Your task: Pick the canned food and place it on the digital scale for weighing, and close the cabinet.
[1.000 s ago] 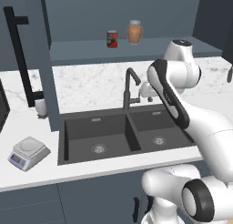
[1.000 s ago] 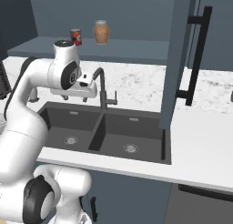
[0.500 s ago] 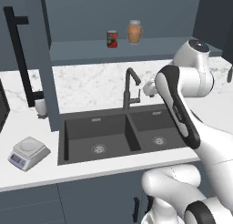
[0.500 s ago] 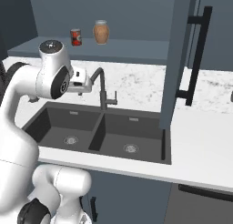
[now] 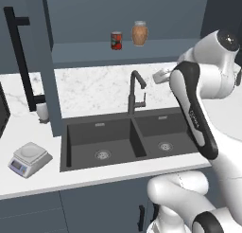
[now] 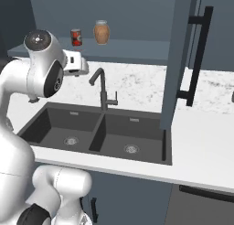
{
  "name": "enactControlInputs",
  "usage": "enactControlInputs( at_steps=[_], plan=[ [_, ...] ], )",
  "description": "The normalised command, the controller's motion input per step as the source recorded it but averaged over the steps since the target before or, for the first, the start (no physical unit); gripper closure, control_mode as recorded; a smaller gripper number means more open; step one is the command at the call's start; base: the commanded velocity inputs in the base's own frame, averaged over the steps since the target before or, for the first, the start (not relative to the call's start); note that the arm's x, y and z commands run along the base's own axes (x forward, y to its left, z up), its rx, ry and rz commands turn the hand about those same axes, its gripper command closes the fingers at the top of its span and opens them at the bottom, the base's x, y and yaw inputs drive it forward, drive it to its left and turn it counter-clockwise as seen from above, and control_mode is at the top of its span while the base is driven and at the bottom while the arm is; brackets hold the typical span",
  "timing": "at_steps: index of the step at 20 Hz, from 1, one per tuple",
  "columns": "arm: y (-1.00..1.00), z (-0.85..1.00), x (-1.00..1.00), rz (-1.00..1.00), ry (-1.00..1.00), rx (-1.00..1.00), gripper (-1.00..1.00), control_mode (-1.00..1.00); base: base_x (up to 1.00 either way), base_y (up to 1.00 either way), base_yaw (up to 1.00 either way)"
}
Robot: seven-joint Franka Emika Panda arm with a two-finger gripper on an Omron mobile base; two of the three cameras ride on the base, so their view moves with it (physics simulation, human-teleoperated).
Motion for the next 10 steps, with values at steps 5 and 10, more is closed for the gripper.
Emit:
enactControlInputs(
  at_steps=[5,10],
  plan=[
    [0.23,0.65,0.00,0.02,-0.20,0.00,-1.00,-1.00,0.00,0.00,0.00],
    [0.44,0.30,0.28,0.01,-0.25,0.03,-1.00,-1.00,0.00,0.00,0.00]
  ],
)
